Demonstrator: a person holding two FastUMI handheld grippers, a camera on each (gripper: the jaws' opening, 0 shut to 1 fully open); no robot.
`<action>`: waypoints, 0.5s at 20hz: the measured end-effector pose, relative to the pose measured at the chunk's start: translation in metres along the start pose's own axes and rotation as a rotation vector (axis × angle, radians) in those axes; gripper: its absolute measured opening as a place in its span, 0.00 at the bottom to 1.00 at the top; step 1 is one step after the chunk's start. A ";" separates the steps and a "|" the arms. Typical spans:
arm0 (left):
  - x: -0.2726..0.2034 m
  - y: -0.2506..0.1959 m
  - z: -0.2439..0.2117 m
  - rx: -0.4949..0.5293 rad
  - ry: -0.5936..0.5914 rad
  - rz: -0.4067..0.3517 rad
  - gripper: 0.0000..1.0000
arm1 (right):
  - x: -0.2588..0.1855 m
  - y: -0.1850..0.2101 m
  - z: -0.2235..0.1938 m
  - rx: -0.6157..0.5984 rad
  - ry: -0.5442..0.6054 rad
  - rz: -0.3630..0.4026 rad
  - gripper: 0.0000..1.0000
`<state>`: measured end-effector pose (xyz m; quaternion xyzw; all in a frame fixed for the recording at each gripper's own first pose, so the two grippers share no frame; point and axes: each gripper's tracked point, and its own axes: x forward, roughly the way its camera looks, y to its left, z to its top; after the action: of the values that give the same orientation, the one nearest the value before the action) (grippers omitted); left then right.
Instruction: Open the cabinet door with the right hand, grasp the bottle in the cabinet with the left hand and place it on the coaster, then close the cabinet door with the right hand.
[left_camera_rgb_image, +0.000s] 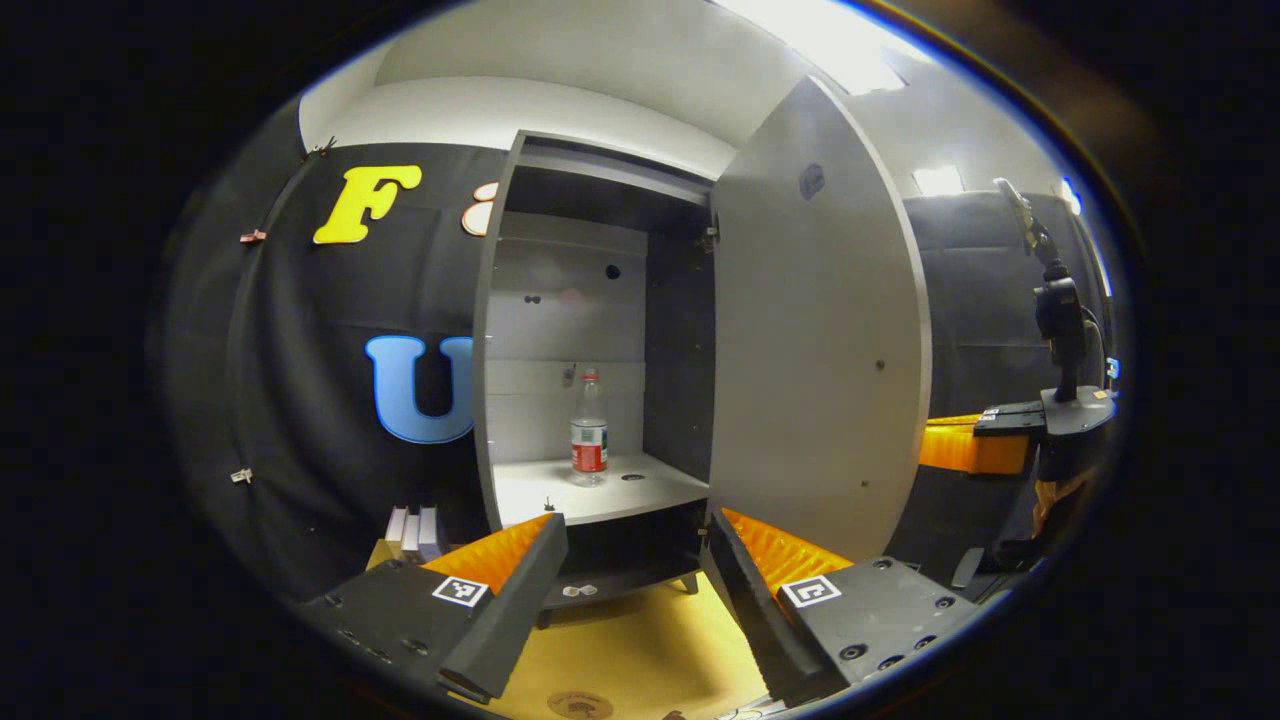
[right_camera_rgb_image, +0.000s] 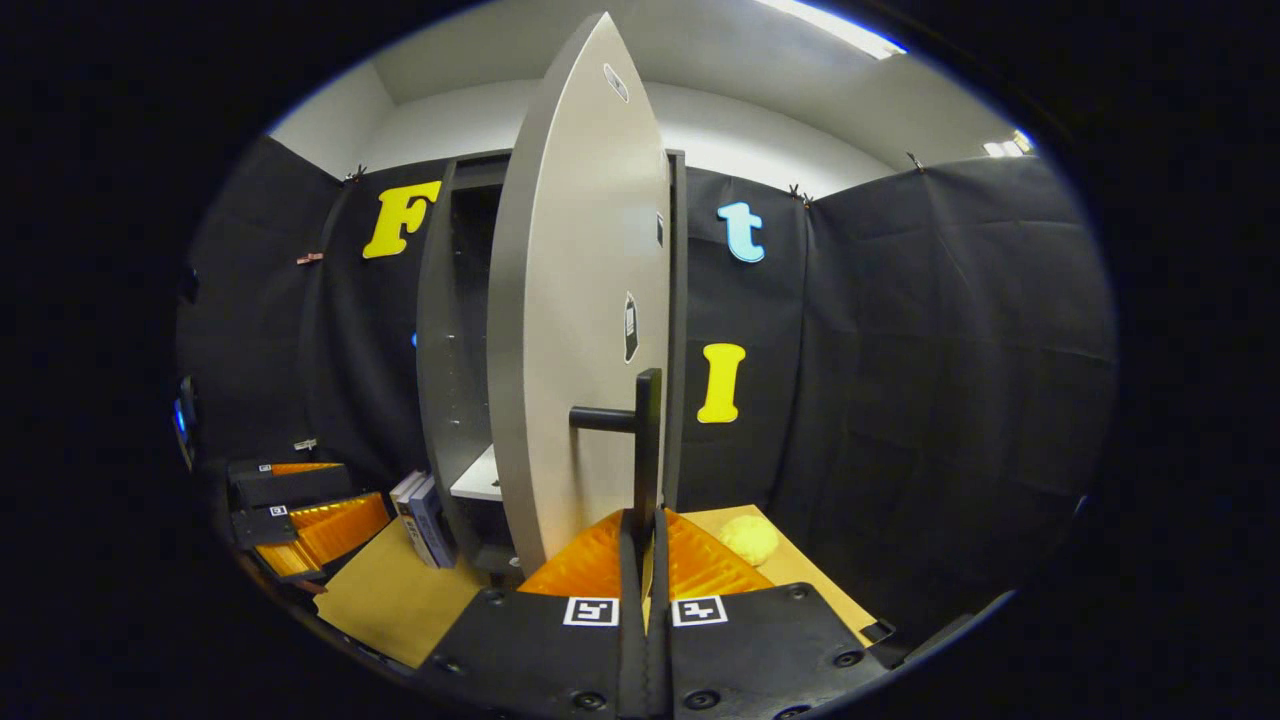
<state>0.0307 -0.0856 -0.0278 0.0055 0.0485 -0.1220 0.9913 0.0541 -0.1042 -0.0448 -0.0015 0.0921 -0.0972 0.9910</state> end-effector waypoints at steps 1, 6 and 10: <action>0.005 -0.004 0.001 0.002 0.000 -0.008 0.91 | -0.001 -0.011 0.000 -0.007 -0.004 -0.012 0.05; 0.036 -0.025 0.003 0.003 -0.008 -0.028 0.91 | 0.002 -0.051 0.000 0.033 -0.008 -0.001 0.05; 0.059 -0.039 0.005 0.008 -0.013 -0.030 0.91 | 0.004 -0.076 -0.003 0.055 -0.007 0.048 0.05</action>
<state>0.0791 -0.1379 -0.0284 0.0078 0.0416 -0.1373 0.9896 0.0429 -0.1792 -0.0472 0.0275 0.0859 -0.0760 0.9930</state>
